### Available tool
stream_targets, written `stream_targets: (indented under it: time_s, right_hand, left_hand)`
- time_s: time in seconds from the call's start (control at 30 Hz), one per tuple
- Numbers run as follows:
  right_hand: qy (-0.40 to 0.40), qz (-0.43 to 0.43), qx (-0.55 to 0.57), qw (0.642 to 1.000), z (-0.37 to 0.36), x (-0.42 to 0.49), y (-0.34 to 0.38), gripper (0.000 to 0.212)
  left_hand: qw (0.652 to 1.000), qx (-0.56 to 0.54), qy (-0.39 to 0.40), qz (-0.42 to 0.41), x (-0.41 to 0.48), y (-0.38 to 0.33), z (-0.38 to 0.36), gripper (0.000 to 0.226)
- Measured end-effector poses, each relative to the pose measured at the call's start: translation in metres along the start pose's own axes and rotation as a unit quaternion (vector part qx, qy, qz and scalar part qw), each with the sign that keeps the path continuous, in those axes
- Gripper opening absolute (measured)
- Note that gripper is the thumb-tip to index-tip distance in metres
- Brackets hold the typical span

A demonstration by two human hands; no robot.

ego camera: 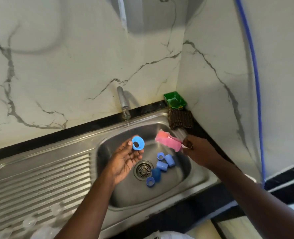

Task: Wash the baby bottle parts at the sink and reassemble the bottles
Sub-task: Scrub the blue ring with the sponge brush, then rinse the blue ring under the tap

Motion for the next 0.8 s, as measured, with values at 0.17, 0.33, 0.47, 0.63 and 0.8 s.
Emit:
stream_targets:
  time_s: [0.17,0.33,0.47,0.63,0.8]
  right_hand:
    - [-0.113,-0.096,-0.070,0.987,0.006,-0.015,-0.062,0.015]
    - [-0.149,-0.175,-0.101,0.968,0.007,-0.022,-0.103,0.012]
    - [-0.171,-0.196,-0.112,0.959,0.004,-0.019,-0.119,0.009]
    - [-0.160,-0.207,-0.136,0.956,0.003,-0.022,-0.125,0.015]
    - [-0.235,-0.102,-0.168,0.952,0.001,-0.010,-0.089,0.022]
  left_hand:
    - [0.993,0.053,-0.018,0.101,0.017,0.046,0.004,0.041]
    - [0.982,0.131,-0.035,0.133,0.028,0.065,-0.002,0.040]
    - [0.981,0.138,-0.034,0.132,0.032,0.067,-0.003,0.037]
    - [0.983,0.125,-0.054,0.126,0.040,0.061,0.004,0.033]
    - [0.984,0.083,-0.083,0.132,0.048,0.055,0.017,0.029]
Point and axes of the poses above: each hand's wrist, its own x-axis towards the middle knuckle, its own z-axis out of the back of the hand, y = z × x, the point moved 5 cm from there along x, towards the middle knuckle, and after that the axes turned 5 degrees about z, right-handed, at the moved point
